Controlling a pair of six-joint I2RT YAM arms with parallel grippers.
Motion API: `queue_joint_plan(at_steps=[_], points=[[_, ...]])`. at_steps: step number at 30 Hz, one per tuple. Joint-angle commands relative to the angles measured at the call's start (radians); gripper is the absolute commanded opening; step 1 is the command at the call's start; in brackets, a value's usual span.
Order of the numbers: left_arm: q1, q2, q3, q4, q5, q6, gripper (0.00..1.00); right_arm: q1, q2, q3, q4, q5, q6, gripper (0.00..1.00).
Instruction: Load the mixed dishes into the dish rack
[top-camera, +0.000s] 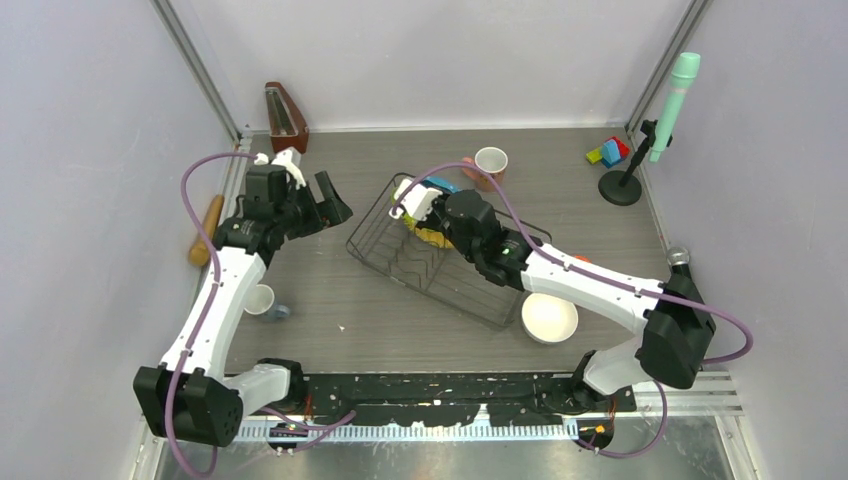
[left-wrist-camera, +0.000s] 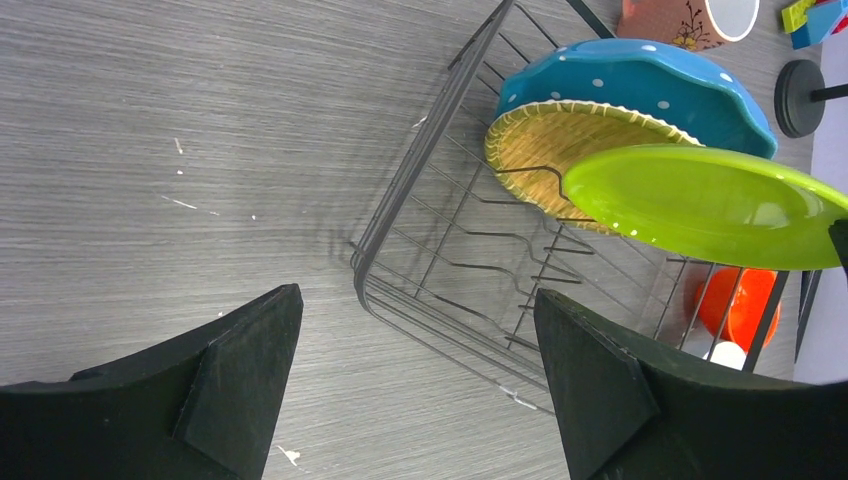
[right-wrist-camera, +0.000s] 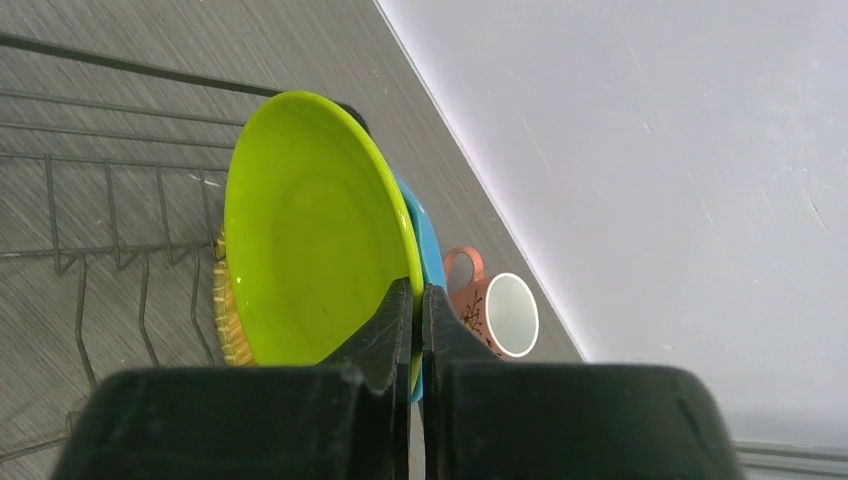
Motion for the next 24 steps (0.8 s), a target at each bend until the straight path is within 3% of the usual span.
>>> queue_joint_plan(at_steps=[1,19,22,24], points=[[0.000,0.004,0.028,0.018,-0.010,0.027,0.89,0.016,0.002,-0.016,0.096,0.032,-0.024,0.00],[0.000,0.055,0.029,0.022,0.013,0.006,0.89,0.080,0.098,-0.101,0.201,0.240,0.016,0.00],[0.000,0.064,0.030,0.014,0.011,0.004,0.90,0.082,0.112,-0.065,0.130,0.259,0.085,0.03],[0.000,0.077,0.035,0.001,0.004,0.005,0.90,0.082,0.112,-0.055,0.124,0.251,0.112,0.17]])
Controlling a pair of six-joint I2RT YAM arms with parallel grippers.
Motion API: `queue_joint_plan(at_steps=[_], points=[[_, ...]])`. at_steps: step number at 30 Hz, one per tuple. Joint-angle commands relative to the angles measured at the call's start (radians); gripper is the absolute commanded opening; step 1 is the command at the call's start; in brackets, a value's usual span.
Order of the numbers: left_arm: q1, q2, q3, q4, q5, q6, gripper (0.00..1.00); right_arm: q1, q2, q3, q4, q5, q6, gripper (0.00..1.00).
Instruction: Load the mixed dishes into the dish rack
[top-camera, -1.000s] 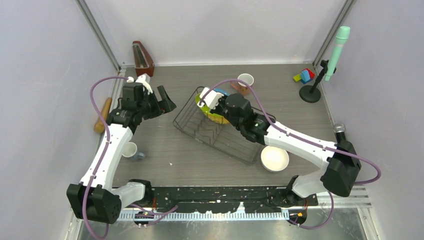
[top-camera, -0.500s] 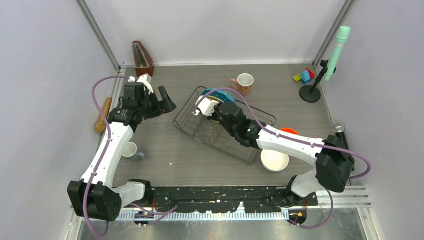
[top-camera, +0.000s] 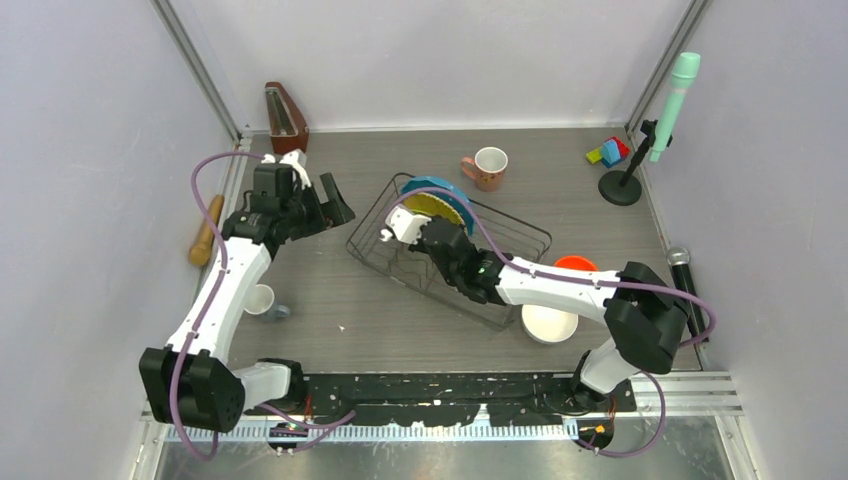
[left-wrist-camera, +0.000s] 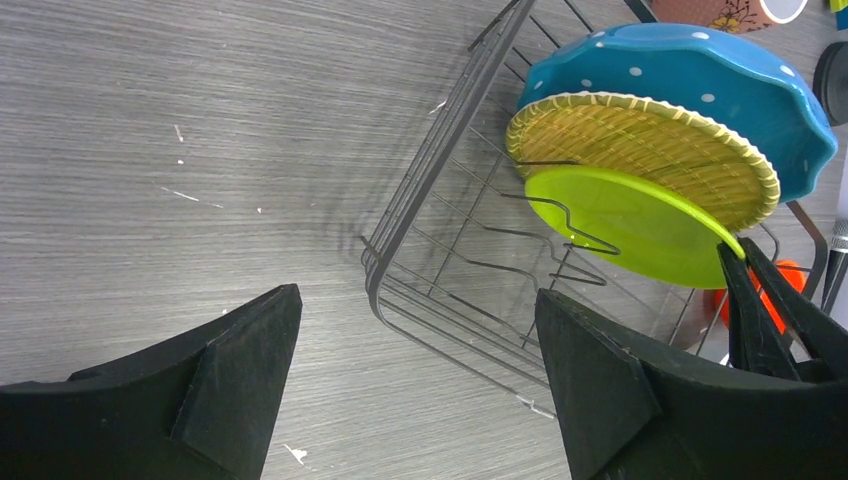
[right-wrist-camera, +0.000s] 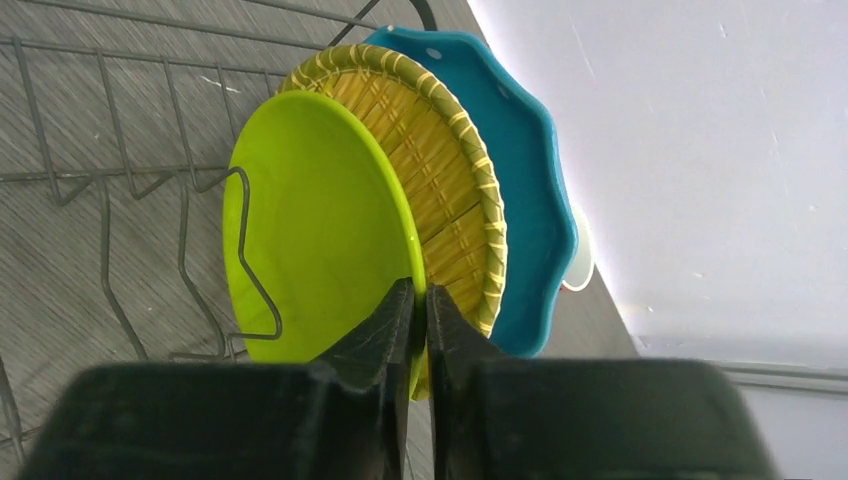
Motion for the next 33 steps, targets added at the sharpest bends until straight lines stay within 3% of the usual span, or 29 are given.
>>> queue_joint_plan(at_steps=[1,3,5,12,17,22,25,29,30,33], points=[[-0.001,0.024,0.038,-0.008,-0.004,-0.004,0.90,0.005,-0.008,0.067,0.029,0.049,0.095,0.47],[0.000,0.049,0.054,-0.026,-0.015,0.009,0.91,0.005,-0.019,0.073,0.052,0.077,0.137,0.78],[0.000,0.087,0.074,-0.048,-0.018,0.026,0.92,0.005,-0.041,0.105,0.003,0.063,0.191,0.85],[0.000,0.248,0.143,-0.115,0.023,0.055,0.85,-0.011,-0.213,0.119,-0.176,-0.055,0.364,0.89],[-0.014,0.307,0.136,-0.112,0.055,0.050,0.75,-0.054,-0.370,0.065,-0.269,-0.119,0.499,0.91],[-0.046,0.354,0.134,-0.112,0.052,0.055,0.68,-0.217,-0.496,0.037,-0.351,-0.212,0.663,0.88],[-0.064,0.367,0.127,-0.102,0.015,0.056,0.51,-0.329,-0.519,0.041,-0.379,-0.213,0.763,0.87],[-0.060,0.376,0.126,-0.091,-0.033,0.032,0.06,-0.450,-0.459,0.097,-0.437,-0.221,0.891,0.86],[-0.051,0.379,0.131,-0.094,-0.038,0.030,0.00,-0.472,-0.446,0.107,-0.450,-0.234,0.910,0.86],[-0.004,0.393,0.160,-0.123,-0.026,0.036,0.00,-0.564,-0.370,0.158,-0.457,-0.291,0.997,0.85]])
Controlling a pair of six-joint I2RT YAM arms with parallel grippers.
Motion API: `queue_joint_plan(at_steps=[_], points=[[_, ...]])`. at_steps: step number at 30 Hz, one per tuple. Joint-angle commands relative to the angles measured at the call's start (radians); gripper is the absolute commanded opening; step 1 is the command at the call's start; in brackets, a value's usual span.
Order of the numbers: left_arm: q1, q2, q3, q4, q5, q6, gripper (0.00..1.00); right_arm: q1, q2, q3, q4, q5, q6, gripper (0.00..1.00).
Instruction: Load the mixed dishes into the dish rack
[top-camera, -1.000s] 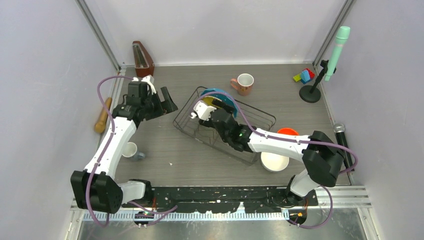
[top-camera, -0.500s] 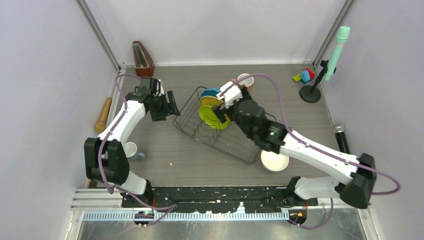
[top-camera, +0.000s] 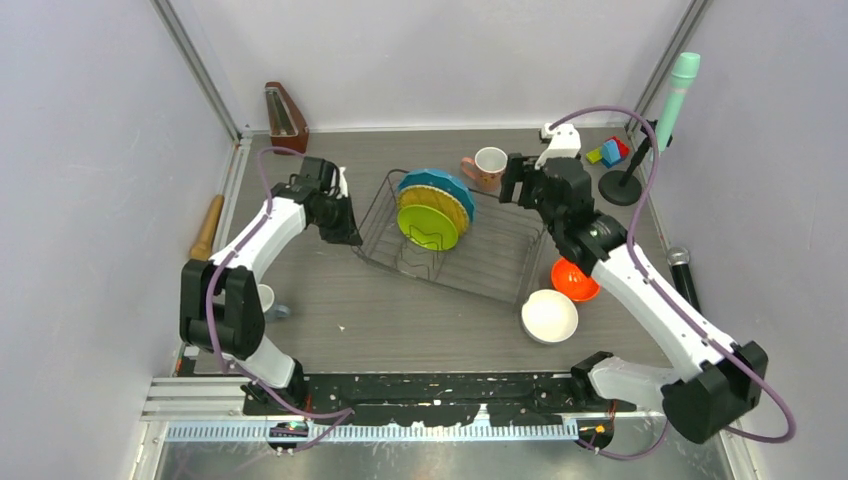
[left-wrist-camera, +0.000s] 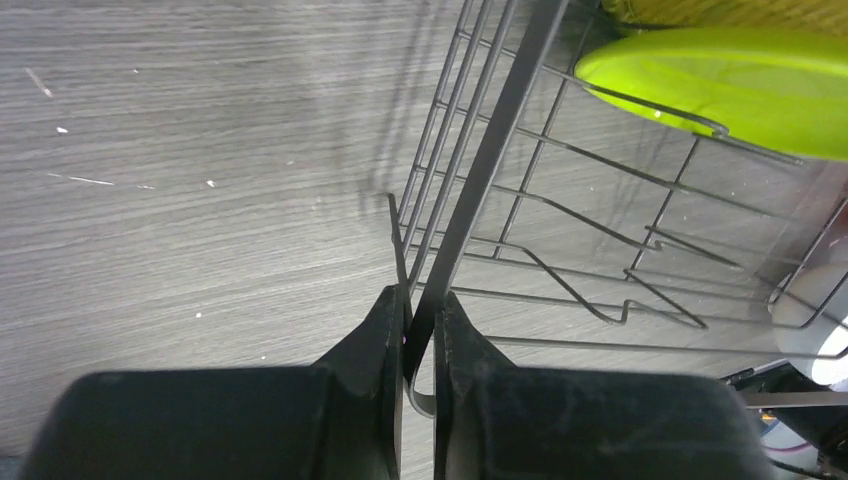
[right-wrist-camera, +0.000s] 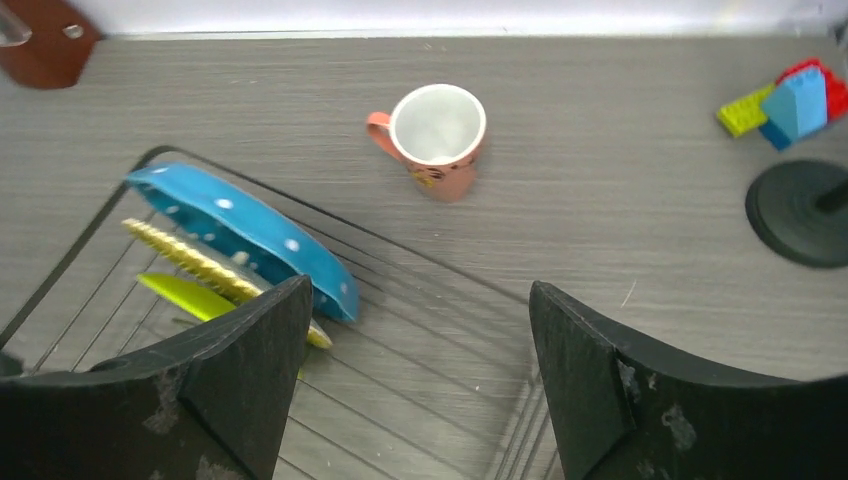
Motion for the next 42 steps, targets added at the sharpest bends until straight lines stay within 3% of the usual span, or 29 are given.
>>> queue_joint_plan(at_steps=[1,9,21,30,36,38,42], points=[[0.084,0.017,0.059,-0.021,-0.069,-0.075,0.00,-0.112,0.104,0.094,-0.040,-0.067,0.186,0.84],[0.144,-0.002,0.088,-0.048,-0.198,0.007,0.00,-0.217,0.371,0.317,-0.101,0.023,0.407,0.77],[0.143,-0.072,0.026,-0.017,-0.171,0.133,0.00,-0.259,0.760,0.644,-0.197,-0.035,0.436,0.75],[0.144,-0.137,0.003,-0.017,-0.310,0.139,0.00,-0.258,0.889,0.682,-0.222,-0.072,0.495,0.72],[0.144,-0.106,0.025,-0.052,-0.316,0.120,0.02,-0.257,0.946,0.674,-0.187,-0.082,0.530,0.67],[0.144,-0.104,0.025,-0.055,-0.317,0.114,0.04,-0.257,0.957,0.671,-0.175,-0.093,0.545,0.64],[0.144,-0.103,0.022,-0.063,-0.315,0.100,0.14,-0.257,0.960,0.652,-0.145,-0.105,0.554,0.43]])
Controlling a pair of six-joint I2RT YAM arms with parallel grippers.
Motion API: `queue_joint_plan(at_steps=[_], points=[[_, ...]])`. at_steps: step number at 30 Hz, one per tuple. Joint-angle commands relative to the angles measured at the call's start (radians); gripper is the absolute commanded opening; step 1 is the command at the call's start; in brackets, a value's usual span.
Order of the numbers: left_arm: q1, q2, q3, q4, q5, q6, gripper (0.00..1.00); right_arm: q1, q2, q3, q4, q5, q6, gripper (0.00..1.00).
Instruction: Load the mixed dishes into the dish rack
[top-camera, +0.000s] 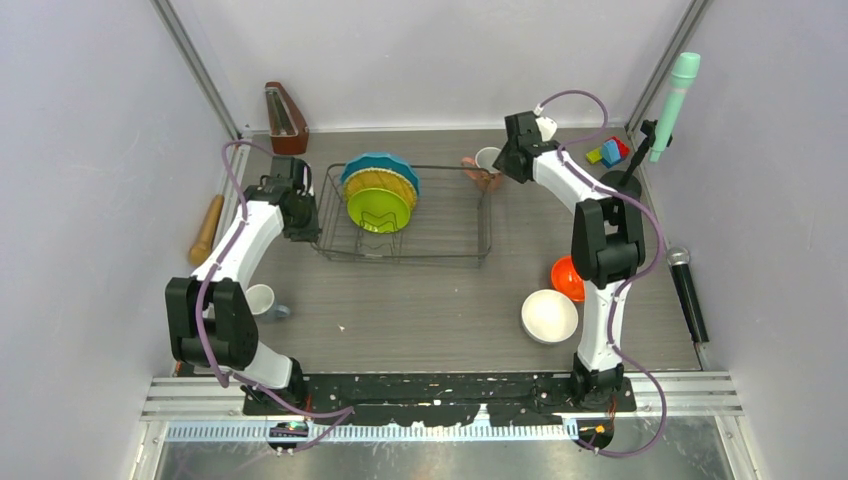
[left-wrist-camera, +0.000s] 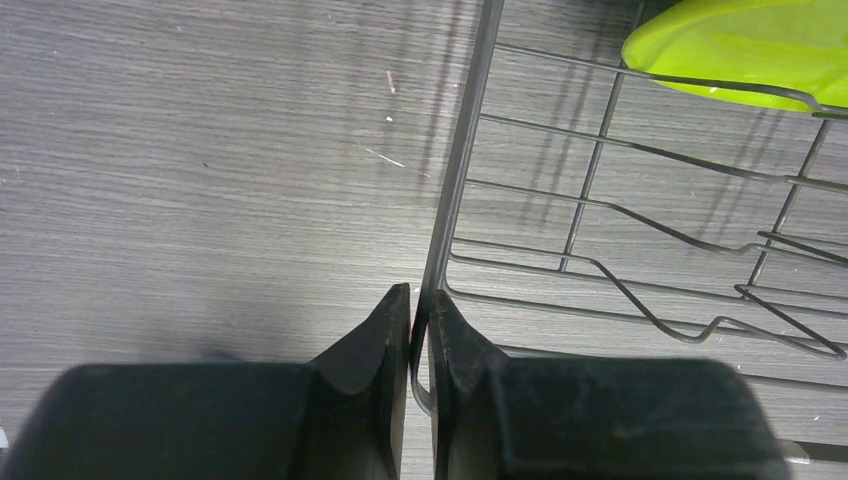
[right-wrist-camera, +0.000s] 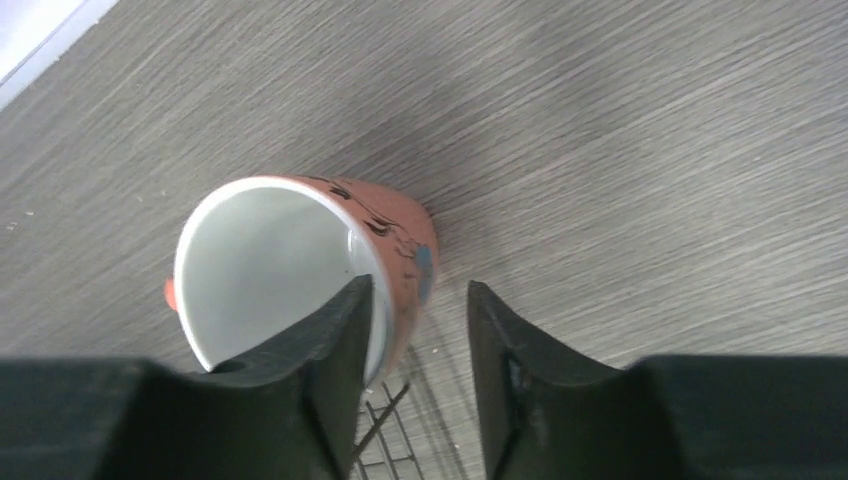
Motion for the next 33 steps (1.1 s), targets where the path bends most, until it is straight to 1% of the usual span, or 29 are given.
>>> queue_joint_plan(at_steps=[1,2,4,6,8,12,14,15,17,20,22,25,26,27,28,30,33], points=[[0.013,-0.026,0.032,-0.014,-0.051,-0.036,0.16,0.003,-0.014,0.010,0.068,-0.009,0.028,0.36],[0.013,-0.025,0.036,-0.025,-0.053,-0.040,0.18,0.002,-0.024,0.003,0.086,-0.005,0.011,0.34],[0.013,-0.023,0.041,-0.034,-0.053,-0.045,0.24,0.002,-0.051,-0.021,0.114,0.019,-0.008,0.20],[0.012,-0.025,0.043,-0.037,-0.044,-0.052,0.32,0.002,-0.071,-0.035,0.123,0.042,-0.031,0.03],[0.012,-0.028,0.046,-0.041,-0.041,-0.057,0.35,0.002,-0.084,-0.032,0.110,0.060,-0.050,0.01],[0.012,-0.048,0.082,-0.081,-0.039,-0.072,0.37,0.003,-0.119,-0.031,0.067,0.122,-0.078,0.00],[0.013,-0.080,0.091,-0.087,-0.047,-0.086,0.41,0.002,-0.144,-0.041,0.047,0.152,-0.094,0.00],[0.011,-0.100,0.089,-0.081,-0.041,-0.095,0.45,0.002,-0.166,-0.047,0.037,0.168,-0.098,0.00],[0.011,-0.136,0.083,-0.065,-0.015,-0.118,0.51,0.002,-0.203,-0.078,0.038,0.188,-0.112,0.00],[0.009,-0.164,0.085,-0.063,0.036,-0.158,0.55,0.003,-0.260,-0.148,0.048,0.202,-0.132,0.00],[0.004,-0.166,0.088,-0.070,0.096,-0.185,0.56,0.004,-0.297,-0.181,0.043,0.190,-0.145,0.00],[-0.013,-0.163,0.094,-0.091,0.110,-0.259,0.57,0.005,-0.339,-0.199,-0.037,0.166,-0.118,0.00],[-0.039,-0.168,0.084,-0.071,0.128,-0.280,0.59,0.007,-0.357,-0.206,-0.079,0.172,-0.095,0.00],[-0.067,-0.173,0.074,-0.046,0.134,-0.308,0.63,0.009,-0.366,-0.218,-0.097,0.174,-0.084,0.00],[-0.093,-0.176,0.070,-0.028,0.134,-0.326,0.73,0.010,-0.386,-0.223,-0.140,0.184,-0.059,0.00],[-0.139,-0.175,0.073,-0.003,0.134,-0.352,0.76,0.011,-0.411,-0.238,-0.215,0.194,-0.024,0.00],[-0.160,-0.179,0.081,0.006,0.131,-0.364,0.79,0.015,-0.447,-0.274,-0.306,0.215,0.014,0.00]])
